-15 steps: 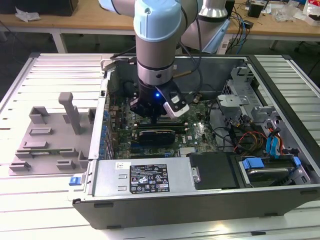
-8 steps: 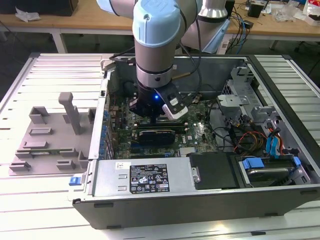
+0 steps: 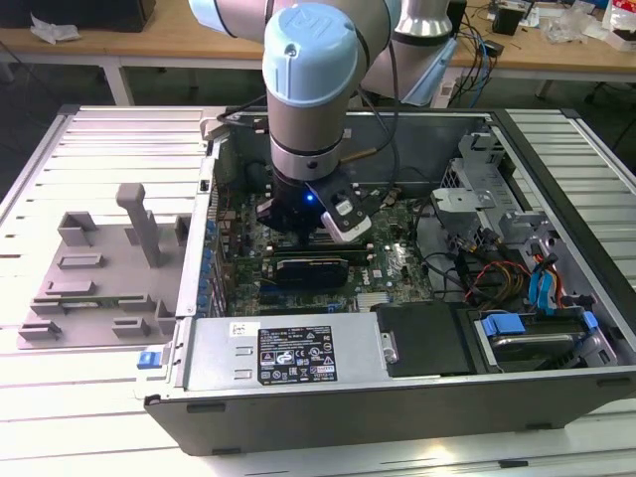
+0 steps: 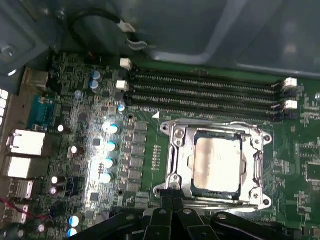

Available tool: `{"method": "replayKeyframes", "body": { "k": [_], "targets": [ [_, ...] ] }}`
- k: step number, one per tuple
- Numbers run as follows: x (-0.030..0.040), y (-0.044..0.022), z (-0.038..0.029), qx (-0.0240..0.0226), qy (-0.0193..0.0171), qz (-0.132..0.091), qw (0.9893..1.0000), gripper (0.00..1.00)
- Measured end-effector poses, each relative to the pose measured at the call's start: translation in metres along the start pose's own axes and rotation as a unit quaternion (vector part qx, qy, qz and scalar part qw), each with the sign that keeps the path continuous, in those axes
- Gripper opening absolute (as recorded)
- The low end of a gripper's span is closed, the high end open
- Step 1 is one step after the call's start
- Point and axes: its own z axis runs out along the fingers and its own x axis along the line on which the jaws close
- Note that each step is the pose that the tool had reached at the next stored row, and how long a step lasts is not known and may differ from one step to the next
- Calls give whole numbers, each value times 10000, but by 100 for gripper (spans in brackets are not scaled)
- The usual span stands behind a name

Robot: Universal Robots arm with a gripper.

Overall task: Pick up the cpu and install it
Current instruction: 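Install the second cpu locking lever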

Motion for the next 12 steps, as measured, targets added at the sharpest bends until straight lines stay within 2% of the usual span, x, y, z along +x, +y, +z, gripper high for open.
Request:
{"method": "replayKeyframes", "body": {
  "k": [3,5,8,10,11,12],
  "targets": [
    [24,-2,4,-85,-11,1,10000,11],
    [34,-11,1,-100,-13,2,9999,11],
    [29,14,-129,-99,-11,2,10000,11],
    [22,44,-285,-100,-12,1,9999,11],
    [19,56,-343,-100,-13,2,9999,11],
    [12,76,-447,-100,-13,1,9999,11]
  ]
}}
